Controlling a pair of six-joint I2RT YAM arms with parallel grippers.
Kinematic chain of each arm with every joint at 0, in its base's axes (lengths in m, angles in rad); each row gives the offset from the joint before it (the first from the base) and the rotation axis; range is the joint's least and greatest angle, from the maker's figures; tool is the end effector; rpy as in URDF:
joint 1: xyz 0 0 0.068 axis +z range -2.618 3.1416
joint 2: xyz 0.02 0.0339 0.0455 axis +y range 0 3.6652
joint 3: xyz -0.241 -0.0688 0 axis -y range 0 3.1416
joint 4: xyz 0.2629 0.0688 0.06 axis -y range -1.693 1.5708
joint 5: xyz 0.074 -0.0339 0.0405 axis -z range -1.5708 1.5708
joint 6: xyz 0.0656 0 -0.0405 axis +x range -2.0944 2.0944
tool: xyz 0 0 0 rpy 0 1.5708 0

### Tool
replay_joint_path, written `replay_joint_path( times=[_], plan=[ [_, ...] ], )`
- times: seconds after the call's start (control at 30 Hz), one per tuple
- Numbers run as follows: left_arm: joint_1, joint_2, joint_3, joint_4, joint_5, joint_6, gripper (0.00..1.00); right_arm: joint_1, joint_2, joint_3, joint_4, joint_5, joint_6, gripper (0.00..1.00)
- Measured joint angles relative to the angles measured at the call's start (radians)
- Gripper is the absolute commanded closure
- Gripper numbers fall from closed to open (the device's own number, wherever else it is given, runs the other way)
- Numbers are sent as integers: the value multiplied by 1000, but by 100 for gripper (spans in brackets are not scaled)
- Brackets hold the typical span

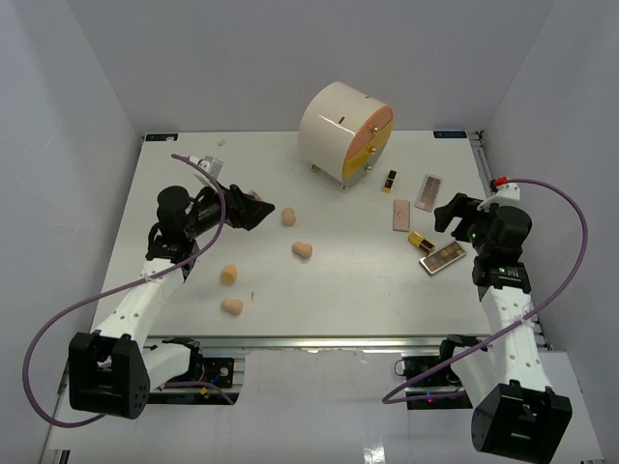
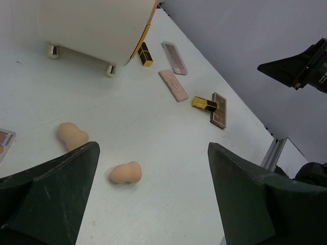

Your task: Organize the makeup

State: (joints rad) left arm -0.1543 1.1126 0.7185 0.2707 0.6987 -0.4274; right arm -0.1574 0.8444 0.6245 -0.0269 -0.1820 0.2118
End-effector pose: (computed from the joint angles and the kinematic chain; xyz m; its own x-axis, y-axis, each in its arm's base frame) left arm 0.2924 -0.0882 0.2688 -0.4209 -0.2557 -0.8703 0.6307 0.6071 -0.4834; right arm 0.2625 -0.0296 0.2610 -0.2399 0.2474 -0.9387 0.0320 0.9685 0.2471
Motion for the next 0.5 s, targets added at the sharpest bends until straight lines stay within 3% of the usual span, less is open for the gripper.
replay_joint_path(
  times=[0.33, 0.5],
  plan=[
    [0, 0, 0, 0, 2, 0, 2, 0, 7, 0, 0, -13, -1, 10],
    [0, 0, 0, 0, 2, 0, 2, 0, 6, -4, 11, -102, -55, 10]
  ],
)
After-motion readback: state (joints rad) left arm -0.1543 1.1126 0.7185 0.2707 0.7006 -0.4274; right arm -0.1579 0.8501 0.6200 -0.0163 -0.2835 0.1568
